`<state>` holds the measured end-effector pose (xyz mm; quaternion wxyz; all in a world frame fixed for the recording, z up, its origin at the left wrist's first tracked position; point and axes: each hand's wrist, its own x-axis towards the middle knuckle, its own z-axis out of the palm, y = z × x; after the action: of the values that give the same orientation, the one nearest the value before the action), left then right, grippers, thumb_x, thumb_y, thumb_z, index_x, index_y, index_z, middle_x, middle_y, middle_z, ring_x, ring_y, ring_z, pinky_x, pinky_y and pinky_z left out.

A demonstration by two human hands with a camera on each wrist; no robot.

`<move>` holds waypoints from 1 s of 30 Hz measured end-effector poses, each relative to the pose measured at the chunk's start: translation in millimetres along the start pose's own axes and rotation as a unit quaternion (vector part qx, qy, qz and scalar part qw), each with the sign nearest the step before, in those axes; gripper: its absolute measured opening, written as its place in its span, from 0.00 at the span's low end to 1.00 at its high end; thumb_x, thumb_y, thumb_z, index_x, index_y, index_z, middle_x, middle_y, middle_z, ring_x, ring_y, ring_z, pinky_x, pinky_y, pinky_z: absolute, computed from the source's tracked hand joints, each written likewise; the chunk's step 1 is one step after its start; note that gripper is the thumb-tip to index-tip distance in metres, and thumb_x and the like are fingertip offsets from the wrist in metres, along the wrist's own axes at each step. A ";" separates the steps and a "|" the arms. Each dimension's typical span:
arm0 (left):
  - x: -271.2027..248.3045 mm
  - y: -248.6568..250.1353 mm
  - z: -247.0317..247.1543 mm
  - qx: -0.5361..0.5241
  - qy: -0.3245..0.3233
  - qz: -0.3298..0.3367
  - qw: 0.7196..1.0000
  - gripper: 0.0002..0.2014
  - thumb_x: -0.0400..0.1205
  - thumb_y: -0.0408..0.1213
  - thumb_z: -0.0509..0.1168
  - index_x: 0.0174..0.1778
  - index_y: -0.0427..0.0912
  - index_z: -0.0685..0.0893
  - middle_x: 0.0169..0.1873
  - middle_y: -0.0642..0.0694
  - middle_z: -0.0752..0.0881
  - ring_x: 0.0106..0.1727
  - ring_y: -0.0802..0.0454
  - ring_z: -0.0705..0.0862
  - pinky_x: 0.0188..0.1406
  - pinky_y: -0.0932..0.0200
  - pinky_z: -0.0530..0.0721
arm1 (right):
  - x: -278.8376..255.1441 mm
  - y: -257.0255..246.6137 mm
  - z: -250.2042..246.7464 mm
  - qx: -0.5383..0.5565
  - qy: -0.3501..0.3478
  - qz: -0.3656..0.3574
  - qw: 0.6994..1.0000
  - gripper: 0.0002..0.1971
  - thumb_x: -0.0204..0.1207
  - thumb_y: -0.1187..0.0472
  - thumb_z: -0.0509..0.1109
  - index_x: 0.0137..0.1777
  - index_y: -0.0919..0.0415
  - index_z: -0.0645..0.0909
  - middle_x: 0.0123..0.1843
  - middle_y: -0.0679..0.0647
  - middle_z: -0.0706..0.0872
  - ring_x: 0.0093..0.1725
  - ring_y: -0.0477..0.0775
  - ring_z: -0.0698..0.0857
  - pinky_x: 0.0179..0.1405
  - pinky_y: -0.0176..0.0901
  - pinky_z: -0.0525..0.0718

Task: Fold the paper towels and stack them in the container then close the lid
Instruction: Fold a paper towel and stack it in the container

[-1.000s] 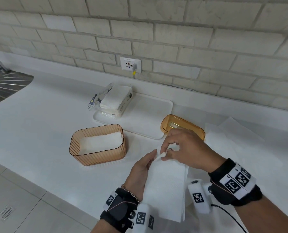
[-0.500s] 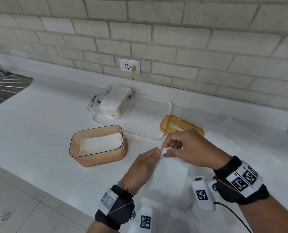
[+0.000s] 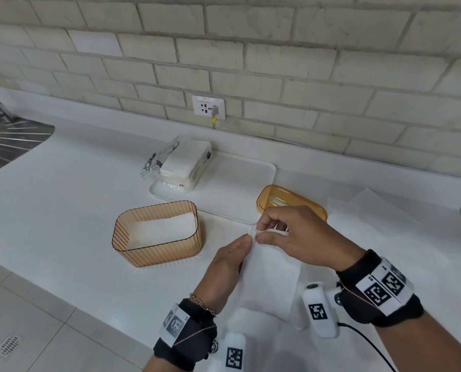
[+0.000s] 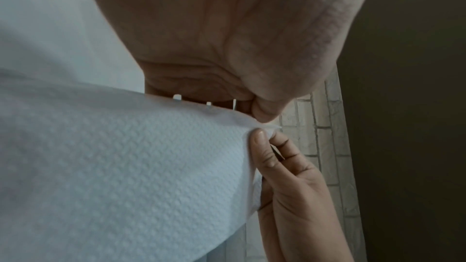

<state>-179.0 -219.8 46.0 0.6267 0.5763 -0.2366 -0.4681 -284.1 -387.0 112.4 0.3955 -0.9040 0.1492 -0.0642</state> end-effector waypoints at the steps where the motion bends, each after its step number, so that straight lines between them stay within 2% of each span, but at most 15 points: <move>1: -0.1 0.3 1.0 -0.001 0.002 -0.002 1.000 0.22 0.93 0.53 0.55 0.68 0.48 0.90 0.63 0.44 0.92 0.68 0.47 0.89 0.73 0.46 0.83 | -0.3 0.1 1.1 0.000 0.011 -0.004 1.000 0.03 0.79 0.53 0.81 0.48 0.48 0.90 0.44 0.41 0.91 0.45 0.37 0.85 0.44 0.26 0.78; 4: 0.0 -1.2 2.6 0.025 -0.005 0.016 1.000 0.20 0.92 0.58 0.57 0.69 0.56 0.89 0.65 0.49 0.92 0.71 0.48 0.88 0.74 0.45 0.83 | -0.4 1.8 5.8 -0.007 0.037 -0.016 0.999 0.04 0.78 0.54 0.83 0.48 0.49 0.91 0.45 0.41 0.92 0.47 0.37 0.85 0.46 0.24 0.77; 7: 1.1 -5.1 3.0 0.064 0.000 0.050 0.997 0.09 0.89 0.44 0.70 0.63 0.52 0.91 0.59 0.45 0.94 0.63 0.45 0.91 0.65 0.44 0.88 | 0.3 2.9 10.4 0.020 0.052 -0.010 0.998 0.08 0.74 0.57 0.86 0.50 0.51 0.92 0.44 0.42 0.92 0.48 0.36 0.87 0.49 0.24 0.80; 9: 2.7 -7.8 3.0 0.061 0.018 0.051 0.997 0.08 0.88 0.38 0.70 0.61 0.49 0.91 0.56 0.43 0.94 0.58 0.47 0.91 0.61 0.44 0.88 | 0.3 5.4 14.0 0.049 0.072 -0.004 0.996 0.13 0.70 0.55 0.88 0.53 0.49 0.92 0.45 0.41 0.92 0.50 0.39 0.89 0.52 0.30 0.84; 12: 2.7 -6.4 4.0 -0.006 0.043 0.030 0.999 0.09 0.88 0.39 0.71 0.61 0.41 0.90 0.56 0.37 0.93 0.56 0.42 0.91 0.57 0.42 0.88 | -2.2 11.0 15.3 0.070 0.117 0.014 0.991 0.25 0.66 0.47 0.89 0.62 0.43 0.88 0.57 0.36 0.91 0.59 0.39 0.87 0.57 0.32 0.84; 15: 3.7 -4.7 1.5 -0.119 0.071 -0.001 0.990 0.14 0.87 0.39 0.71 0.65 0.35 0.88 0.60 0.34 0.93 0.60 0.36 0.91 0.58 0.43 0.89 | -10.4 17.6 13.1 0.142 0.090 0.108 0.980 0.40 0.63 0.37 0.85 0.76 0.39 0.76 0.69 0.33 0.85 0.66 0.36 0.85 0.60 0.31 0.84; 16: 3.8 -3.2 0.9 -0.146 0.078 -0.006 0.986 0.15 0.88 0.37 0.70 0.68 0.35 0.87 0.62 0.33 0.92 0.63 0.34 0.91 0.62 0.40 0.89 | -13.5 17.9 12.5 0.188 0.061 0.134 0.971 0.41 0.64 0.37 0.84 0.78 0.39 0.75 0.70 0.36 0.85 0.66 0.39 0.86 0.64 0.37 0.86; 18: 4.9 -1.3 -0.4 -0.183 0.090 -0.010 0.979 0.16 0.88 0.37 0.69 0.70 0.34 0.86 0.63 0.32 0.91 0.65 0.31 0.90 0.68 0.34 0.87 | -19.2 20.2 14.2 0.277 0.002 0.153 0.949 0.33 0.72 0.40 0.80 0.77 0.44 0.78 0.69 0.43 0.90 0.65 0.46 0.90 0.69 0.51 0.88; 20: 6.0 -0.1 -0.2 -0.197 0.099 -0.012 0.975 0.17 0.88 0.37 0.69 0.70 0.33 0.86 0.62 0.31 0.91 0.64 0.31 0.90 0.65 0.34 0.88 | -23.0 15.7 18.6 0.319 -0.034 0.152 0.935 0.25 0.81 0.45 0.74 0.76 0.50 0.80 0.66 0.46 0.92 0.65 0.49 0.92 0.67 0.52 0.89; 22: 7.9 -1.8 1.1 -0.198 0.098 -0.014 0.975 0.18 0.86 0.36 0.73 0.69 0.31 0.85 0.62 0.28 0.91 0.63 0.29 0.90 0.63 0.34 0.89 | -24.6 11.6 24.1 0.315 -0.044 0.136 0.938 0.19 0.88 0.48 0.67 0.76 0.51 0.80 0.68 0.46 0.92 0.68 0.48 0.90 0.69 0.52 0.87; 24: 10.5 -5.7 3.6 -0.189 0.103 -0.016 0.976 0.23 0.81 0.35 0.79 0.69 0.29 0.83 0.62 0.24 0.89 0.61 0.28 0.90 0.63 0.33 0.89 | -23.7 11.1 30.4 0.286 -0.069 0.114 0.949 0.16 0.93 0.48 0.60 0.76 0.47 0.79 0.70 0.40 0.89 0.72 0.38 0.85 0.74 0.43 0.83; 26: 12.9 -7.0 6.1 -0.176 0.112 -0.026 0.978 0.28 0.76 0.33 0.83 0.68 0.26 0.81 0.61 0.24 0.89 0.57 0.30 0.90 0.59 0.36 0.90 | -19.9 6.7 34.2 0.257 -0.090 0.137 0.953 0.14 0.93 0.44 0.56 0.73 0.43 0.74 0.69 0.26 0.82 0.68 0.18 0.78 0.70 0.23 0.76; 27: 13.9 -7.1 6.7 -0.173 0.113 -0.034 0.978 0.29 0.74 0.33 0.84 0.68 0.26 0.82 0.59 0.25 0.90 0.56 0.30 0.91 0.58 0.38 0.90 | -19.0 8.1 35.7 0.237 -0.098 0.147 0.955 0.18 0.91 0.37 0.55 0.72 0.44 0.72 0.70 0.26 0.80 0.69 0.16 0.76 0.72 0.23 0.75; 29: 15.2 -8.4 6.4 -0.171 0.095 -0.054 0.979 0.29 0.73 0.34 0.85 0.68 0.29 0.85 0.60 0.26 0.90 0.60 0.26 0.90 0.62 0.34 0.90 | -15.7 14.8 40.4 0.212 -0.102 0.155 0.960 0.32 0.83 0.26 0.56 0.77 0.48 0.69 0.74 0.34 0.80 0.74 0.28 0.76 0.80 0.39 0.74; 30: 16.4 -9.9 5.1 -0.174 0.086 -0.063 0.979 0.28 0.73 0.34 0.85 0.68 0.31 0.86 0.61 0.25 0.90 0.63 0.24 0.89 0.65 0.29 0.87 | -13.7 17.4 41.4 0.210 -0.092 0.159 0.960 0.34 0.81 0.25 0.60 0.77 0.48 0.70 0.73 0.35 0.82 0.73 0.32 0.79 0.79 0.43 0.76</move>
<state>-179.0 -235.4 33.8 0.7047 0.5106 -0.0600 -0.4890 -291.3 -365.0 71.5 0.5938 -0.7672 0.2369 0.0526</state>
